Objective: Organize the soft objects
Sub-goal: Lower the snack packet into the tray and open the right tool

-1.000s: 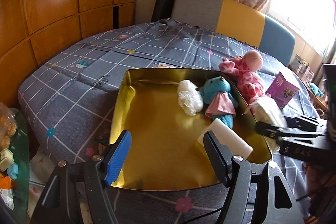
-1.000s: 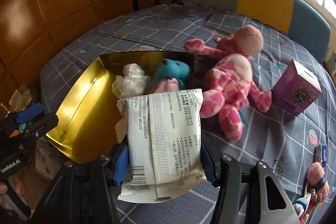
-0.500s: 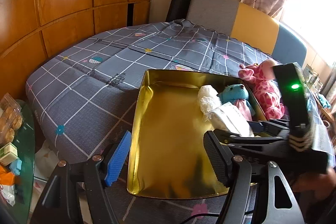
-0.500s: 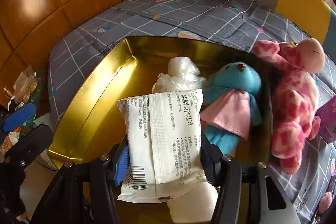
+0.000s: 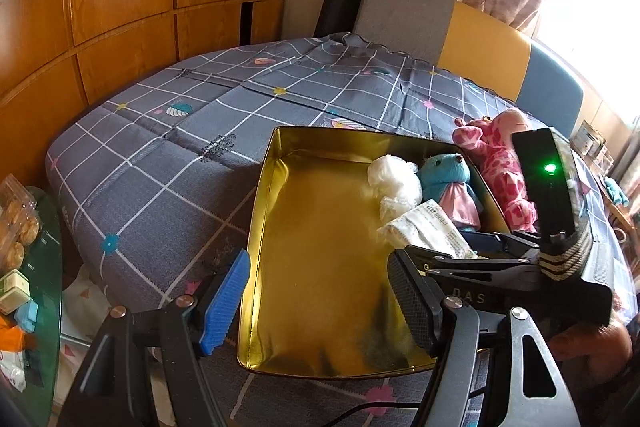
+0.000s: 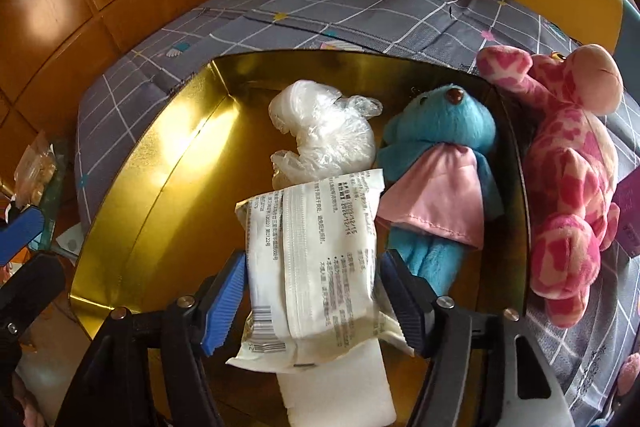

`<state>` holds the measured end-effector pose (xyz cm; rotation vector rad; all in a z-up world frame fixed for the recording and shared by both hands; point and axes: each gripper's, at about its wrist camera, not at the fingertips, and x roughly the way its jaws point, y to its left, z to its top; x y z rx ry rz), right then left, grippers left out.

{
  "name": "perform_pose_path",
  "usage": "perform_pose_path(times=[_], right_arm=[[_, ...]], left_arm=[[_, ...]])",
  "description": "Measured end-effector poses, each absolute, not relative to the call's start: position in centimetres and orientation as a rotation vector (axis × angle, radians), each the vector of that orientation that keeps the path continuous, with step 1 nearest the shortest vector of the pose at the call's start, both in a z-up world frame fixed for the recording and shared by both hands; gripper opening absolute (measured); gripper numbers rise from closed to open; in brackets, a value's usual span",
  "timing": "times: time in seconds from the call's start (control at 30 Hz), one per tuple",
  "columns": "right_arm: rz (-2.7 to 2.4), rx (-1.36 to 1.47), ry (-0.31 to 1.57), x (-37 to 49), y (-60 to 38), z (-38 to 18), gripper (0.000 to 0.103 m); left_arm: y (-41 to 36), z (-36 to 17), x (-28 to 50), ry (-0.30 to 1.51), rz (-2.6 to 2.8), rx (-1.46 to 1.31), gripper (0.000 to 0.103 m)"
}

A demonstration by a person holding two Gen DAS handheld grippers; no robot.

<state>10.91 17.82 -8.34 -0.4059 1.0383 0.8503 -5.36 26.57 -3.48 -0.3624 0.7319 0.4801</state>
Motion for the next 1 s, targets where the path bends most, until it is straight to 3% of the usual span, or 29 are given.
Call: perform_pose_path(times=[1.0], right_arm=[[0.735,-0.190,0.885,9.4,6.2,-2.7,0.072]], left_arm=[[22.7,-2.3,-4.8,0.728,0.398,-0.302,0.076]])
